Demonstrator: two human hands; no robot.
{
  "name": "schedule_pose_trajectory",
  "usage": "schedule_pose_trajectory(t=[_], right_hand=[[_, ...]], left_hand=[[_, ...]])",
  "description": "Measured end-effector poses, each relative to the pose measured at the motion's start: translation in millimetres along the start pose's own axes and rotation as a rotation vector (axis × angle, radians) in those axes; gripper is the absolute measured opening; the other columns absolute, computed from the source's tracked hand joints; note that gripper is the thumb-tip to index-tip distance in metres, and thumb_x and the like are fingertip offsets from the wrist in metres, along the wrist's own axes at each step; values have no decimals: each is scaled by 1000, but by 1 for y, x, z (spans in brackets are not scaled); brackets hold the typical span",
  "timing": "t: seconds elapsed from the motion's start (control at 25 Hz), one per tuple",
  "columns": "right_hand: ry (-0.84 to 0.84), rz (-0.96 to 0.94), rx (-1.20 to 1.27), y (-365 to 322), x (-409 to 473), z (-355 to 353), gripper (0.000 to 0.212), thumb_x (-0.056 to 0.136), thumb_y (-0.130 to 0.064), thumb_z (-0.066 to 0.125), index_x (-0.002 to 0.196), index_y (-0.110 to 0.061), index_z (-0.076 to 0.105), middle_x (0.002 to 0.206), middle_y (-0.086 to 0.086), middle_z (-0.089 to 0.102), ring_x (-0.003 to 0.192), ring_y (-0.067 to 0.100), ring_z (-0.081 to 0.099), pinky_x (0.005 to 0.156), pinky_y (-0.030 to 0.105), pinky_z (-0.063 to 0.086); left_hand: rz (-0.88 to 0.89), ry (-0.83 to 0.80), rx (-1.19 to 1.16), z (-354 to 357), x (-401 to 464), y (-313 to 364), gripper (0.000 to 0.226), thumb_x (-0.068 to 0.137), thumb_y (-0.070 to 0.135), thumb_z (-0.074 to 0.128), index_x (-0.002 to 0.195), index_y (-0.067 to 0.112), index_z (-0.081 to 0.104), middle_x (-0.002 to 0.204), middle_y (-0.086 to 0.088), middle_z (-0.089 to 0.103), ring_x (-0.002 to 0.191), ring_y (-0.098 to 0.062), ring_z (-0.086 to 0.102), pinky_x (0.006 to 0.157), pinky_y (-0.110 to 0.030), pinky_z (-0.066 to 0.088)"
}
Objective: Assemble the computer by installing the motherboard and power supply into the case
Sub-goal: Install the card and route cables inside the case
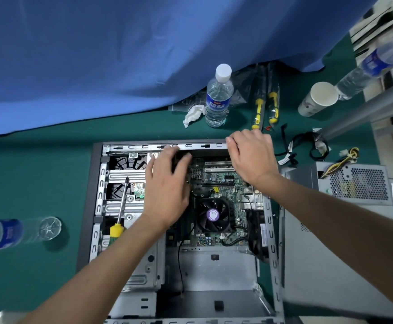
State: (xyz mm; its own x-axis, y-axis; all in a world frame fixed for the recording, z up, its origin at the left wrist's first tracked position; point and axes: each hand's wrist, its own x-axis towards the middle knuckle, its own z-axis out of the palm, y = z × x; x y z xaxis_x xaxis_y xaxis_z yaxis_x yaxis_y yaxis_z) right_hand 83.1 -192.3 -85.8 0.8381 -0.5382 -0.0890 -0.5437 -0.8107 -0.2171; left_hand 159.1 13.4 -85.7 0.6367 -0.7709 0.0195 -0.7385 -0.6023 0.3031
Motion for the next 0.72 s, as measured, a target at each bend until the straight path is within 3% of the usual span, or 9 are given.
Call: schedule_pose_trajectory(t=[0.08, 0.12, 0.24, 0.32, 0.52, 0.64, 0.72], right_hand=[[3, 1, -4, -1, 0, 1, 45, 106, -38, 26, 101, -15, 64, 95, 1, 64, 96, 24, 51, 90, 41, 36], [-1, 2, -8, -1, -1, 2, 45, 105, -39, 26, 102, -16, 64, 96, 1, 64, 97, 24, 51, 90, 41, 36], [4, 1, 7, 2, -3, 2, 45, 105, -39, 27, 103, -16, 65, 97, 1, 64, 98, 24, 51, 91, 42, 37], [13, 3, 18, 2, -1, 2, 44, 105, -39, 28, 103, -15, 66, 97, 1, 65, 98, 24, 51, 91, 42, 36], [40, 0, 39, 0, -1, 4, 43, 105, -39, 31, 103, -14, 66, 96, 2, 65, 97, 25, 52, 90, 42, 37], [45, -1, 42, 1, 0, 5, 42, 104, -39, 32, 103, -15, 67, 96, 2, 66, 97, 25, 52, 89, 42, 36], [46, 0, 33, 3, -1, 6, 43, 104, -39, 32, 104, -15, 66, 97, 2, 66, 97, 25, 52, 89, 41, 36]], left_hand=[[94, -174, 25, 1, -13, 18, 45, 81, 3, 59, 125, 9, 59, 119, -12, 55, 107, -32, 54, 89, -43, 49], [39, -306, 37, 2, -19, 29, 42, 85, 6, 57, 126, 11, 56, 116, -9, 54, 102, -29, 55, 85, -39, 50], [-287, -556, 19, 10, -19, 52, 39, 101, 24, 39, 138, 9, 40, 127, -16, 49, 111, -32, 54, 92, -39, 44], [-460, -614, -145, 18, -8, 59, 41, 105, 29, 29, 139, 8, 39, 133, -20, 45, 113, -37, 54, 94, -42, 42], [-825, -613, -471, 27, -1, 49, 48, 103, 29, 34, 147, 9, 38, 140, -16, 53, 123, -32, 53, 96, -35, 41], [-824, -355, -560, 21, -5, 52, 49, 101, 25, 42, 149, 13, 40, 140, -8, 56, 114, -22, 57, 97, -30, 43], [-831, -201, -693, 17, -4, 57, 51, 101, 26, 44, 150, 17, 38, 145, -2, 52, 126, -20, 52, 107, -32, 38]])
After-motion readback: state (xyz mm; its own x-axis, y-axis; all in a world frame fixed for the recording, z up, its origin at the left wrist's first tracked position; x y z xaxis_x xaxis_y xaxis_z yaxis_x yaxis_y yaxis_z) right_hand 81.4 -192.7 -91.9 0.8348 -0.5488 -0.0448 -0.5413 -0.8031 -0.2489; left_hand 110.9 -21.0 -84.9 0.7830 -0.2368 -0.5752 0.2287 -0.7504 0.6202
